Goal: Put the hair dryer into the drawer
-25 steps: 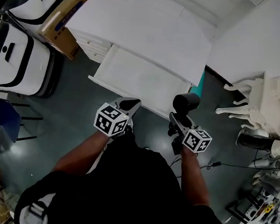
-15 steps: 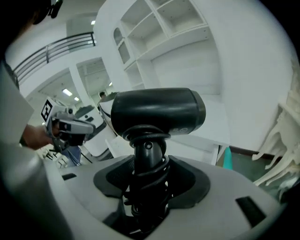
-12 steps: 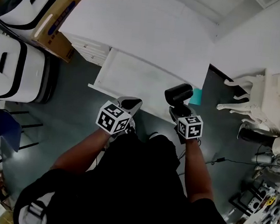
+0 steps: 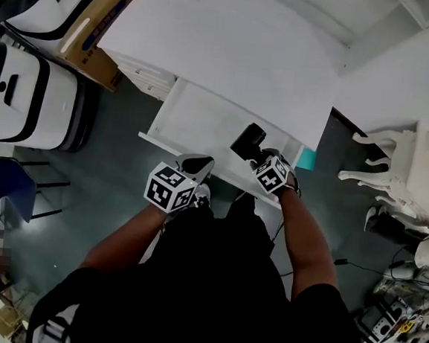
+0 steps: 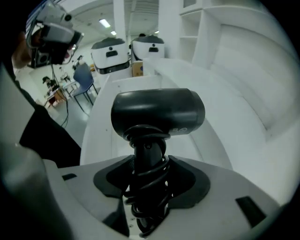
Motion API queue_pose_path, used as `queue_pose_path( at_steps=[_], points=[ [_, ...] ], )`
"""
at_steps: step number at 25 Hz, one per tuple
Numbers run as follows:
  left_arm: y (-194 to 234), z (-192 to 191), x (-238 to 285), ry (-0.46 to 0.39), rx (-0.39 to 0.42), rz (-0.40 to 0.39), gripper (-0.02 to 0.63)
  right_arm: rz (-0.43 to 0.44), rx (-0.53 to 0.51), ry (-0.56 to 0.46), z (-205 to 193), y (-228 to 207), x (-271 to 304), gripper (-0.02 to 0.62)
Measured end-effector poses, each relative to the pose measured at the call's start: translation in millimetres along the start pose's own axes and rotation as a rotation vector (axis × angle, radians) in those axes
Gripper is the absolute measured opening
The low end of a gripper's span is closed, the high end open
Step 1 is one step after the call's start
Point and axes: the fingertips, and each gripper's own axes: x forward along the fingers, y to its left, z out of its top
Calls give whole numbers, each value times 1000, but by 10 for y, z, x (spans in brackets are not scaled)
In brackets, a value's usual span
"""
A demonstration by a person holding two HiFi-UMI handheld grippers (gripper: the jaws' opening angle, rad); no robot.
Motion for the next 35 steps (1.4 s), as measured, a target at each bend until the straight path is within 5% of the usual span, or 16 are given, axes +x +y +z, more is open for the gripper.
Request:
queue_pose_path(
  at_steps=[5,16,35],
  points=[
    [99,2,-14,-12,-54,60,11,33,-194,81,-20,-54,373,236],
    [229,-81,-43,-7,-153,174,11,111,-384,144,-61,-124,867,236],
    [282,-282,-101,11,-222,224,11,166,-450,127,-70,-60,1112,238]
  ],
)
